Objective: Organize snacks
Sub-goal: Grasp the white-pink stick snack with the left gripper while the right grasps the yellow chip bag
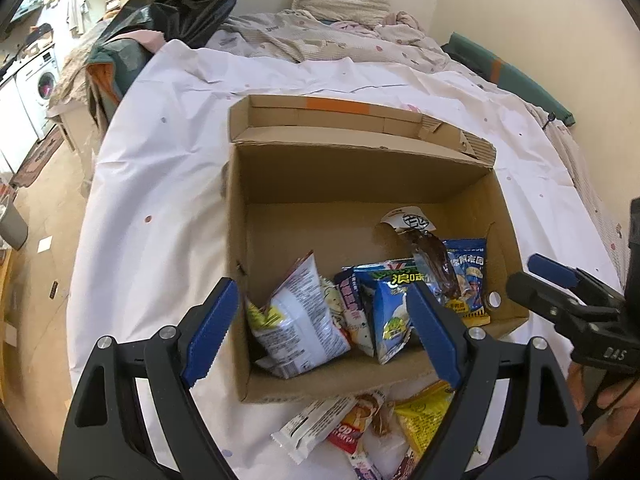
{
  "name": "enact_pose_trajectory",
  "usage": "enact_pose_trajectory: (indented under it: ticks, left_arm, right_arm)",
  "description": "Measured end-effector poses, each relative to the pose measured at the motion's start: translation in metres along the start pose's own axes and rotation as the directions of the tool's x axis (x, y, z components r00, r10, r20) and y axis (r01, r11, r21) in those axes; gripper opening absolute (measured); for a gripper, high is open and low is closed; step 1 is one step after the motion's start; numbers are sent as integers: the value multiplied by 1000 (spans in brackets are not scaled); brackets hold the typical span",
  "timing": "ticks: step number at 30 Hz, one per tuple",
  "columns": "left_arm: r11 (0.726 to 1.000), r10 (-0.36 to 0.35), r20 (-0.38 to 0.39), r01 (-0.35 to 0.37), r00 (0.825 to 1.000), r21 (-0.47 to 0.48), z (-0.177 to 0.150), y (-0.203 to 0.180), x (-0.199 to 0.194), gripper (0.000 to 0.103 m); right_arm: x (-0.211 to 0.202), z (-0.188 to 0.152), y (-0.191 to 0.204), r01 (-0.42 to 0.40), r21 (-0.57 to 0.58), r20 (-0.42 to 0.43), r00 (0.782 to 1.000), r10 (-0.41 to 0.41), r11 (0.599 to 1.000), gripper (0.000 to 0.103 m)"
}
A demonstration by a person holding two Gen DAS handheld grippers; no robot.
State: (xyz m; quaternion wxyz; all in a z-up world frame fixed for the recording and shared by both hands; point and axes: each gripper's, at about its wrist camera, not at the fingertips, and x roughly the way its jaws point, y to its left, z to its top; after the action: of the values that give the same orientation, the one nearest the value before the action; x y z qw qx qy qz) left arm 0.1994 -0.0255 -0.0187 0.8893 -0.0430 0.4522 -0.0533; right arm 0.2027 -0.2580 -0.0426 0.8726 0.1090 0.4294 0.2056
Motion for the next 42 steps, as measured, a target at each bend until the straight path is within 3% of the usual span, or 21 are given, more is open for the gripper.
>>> enact_pose_trajectory:
  ticks: [18, 32, 37, 42]
  left_arm:
    - [994, 14, -48, -19, 999, -110, -43, 19, -25, 83]
    - [990, 16, -116, -31, 993, -134, -66, 17, -23, 83]
    - [985, -3, -230, -36, 973, -166, -86, 15, -2, 82]
    - [988, -45, -395, -18, 918, -154, -118, -4, 32, 63]
  right_arm:
    - [-22, -52, 4, -42, 140, -65, 997, 51, 989, 93]
    - [-21, -91, -9, 31, 266, -160, 987, 13, 964, 93]
    - [-13, -97, -13, 62, 276, -205, 979, -4, 959, 93]
    - [-10, -97, -17, 71, 291, -211, 978, -9, 954, 93]
